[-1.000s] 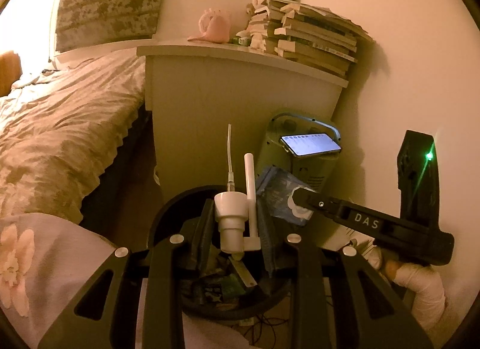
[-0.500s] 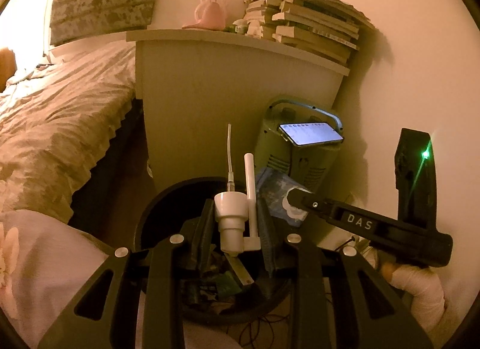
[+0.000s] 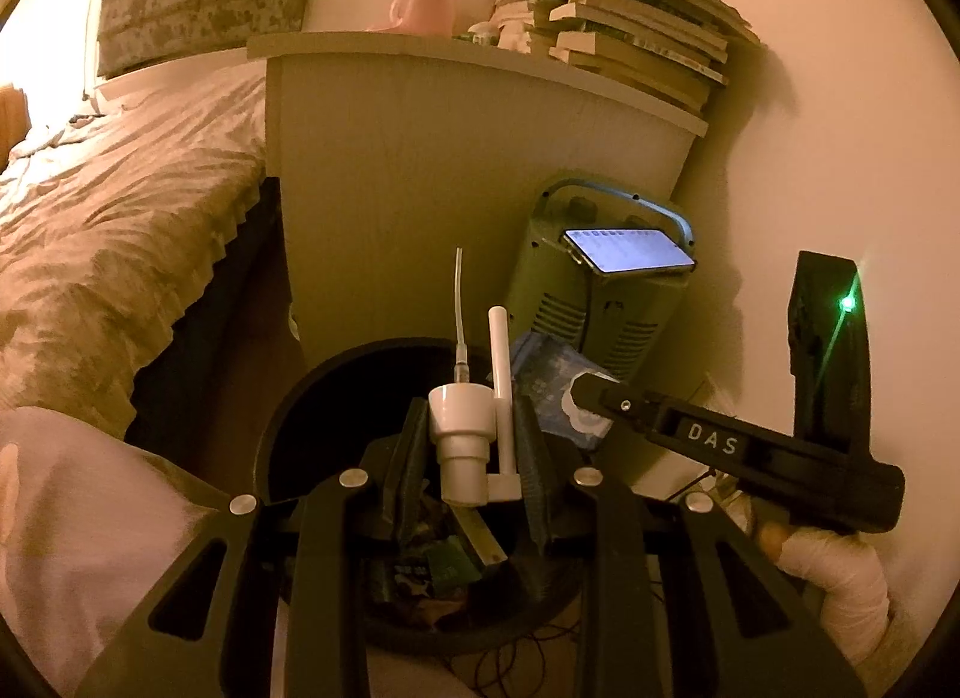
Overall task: Collect trash
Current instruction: 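Carry the spray bottle and blue packet over the black bin with both tools, then open both tools to drop the spray bottle and packet into the bin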
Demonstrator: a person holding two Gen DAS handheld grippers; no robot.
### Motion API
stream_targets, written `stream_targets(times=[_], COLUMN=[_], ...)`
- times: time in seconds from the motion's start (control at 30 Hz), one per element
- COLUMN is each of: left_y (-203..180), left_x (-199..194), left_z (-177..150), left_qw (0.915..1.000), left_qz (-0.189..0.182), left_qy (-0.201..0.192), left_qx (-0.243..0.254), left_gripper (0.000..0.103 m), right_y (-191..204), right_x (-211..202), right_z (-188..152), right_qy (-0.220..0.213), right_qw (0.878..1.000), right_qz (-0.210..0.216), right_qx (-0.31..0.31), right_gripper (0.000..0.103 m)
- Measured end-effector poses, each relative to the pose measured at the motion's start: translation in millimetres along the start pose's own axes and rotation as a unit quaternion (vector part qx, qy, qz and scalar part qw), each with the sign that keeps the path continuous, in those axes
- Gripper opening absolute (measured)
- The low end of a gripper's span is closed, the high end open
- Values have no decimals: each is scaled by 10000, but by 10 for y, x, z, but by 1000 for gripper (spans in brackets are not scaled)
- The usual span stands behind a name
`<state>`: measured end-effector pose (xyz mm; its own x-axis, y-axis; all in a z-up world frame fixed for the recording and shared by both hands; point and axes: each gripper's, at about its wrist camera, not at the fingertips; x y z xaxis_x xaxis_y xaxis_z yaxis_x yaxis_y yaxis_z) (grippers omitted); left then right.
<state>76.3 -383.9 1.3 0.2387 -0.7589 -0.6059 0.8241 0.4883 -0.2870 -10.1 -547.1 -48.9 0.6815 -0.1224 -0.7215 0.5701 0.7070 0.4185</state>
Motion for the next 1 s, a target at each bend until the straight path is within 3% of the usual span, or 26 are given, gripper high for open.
stream_targets(times=[0.5,0.57,0.67,1.0], left_y=[-22,-23,-37,-126], left_x=[42,30,-24,-295], left_z=[9,11,15,5], left_qw=[10000,10000,9999,9993], left_qz=[22,39,105,58], left_qy=[51,34,-71,-329], left_qx=[7,13,48,165], left_gripper=[30,40,61,75], right_y=[35,13,-1,133], right_x=[21,25,-5,-137], right_z=[-21,-21,-31,-82], right_qy=[63,64,23,-15], right_qw=[9999,9999,9999,10000], right_qz=[-60,-69,-52,59], right_qx=[72,78,144,3], right_gripper=[25,28,46,47])
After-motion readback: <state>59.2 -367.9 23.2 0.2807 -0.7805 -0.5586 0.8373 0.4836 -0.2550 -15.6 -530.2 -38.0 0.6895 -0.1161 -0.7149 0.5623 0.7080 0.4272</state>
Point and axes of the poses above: each gripper's, at about its wrist camera, not at the fingertips, and x roughly the way its jaws point, y to its left, z to its top, and after that the axes turned 9 degrees about -z, right-handed
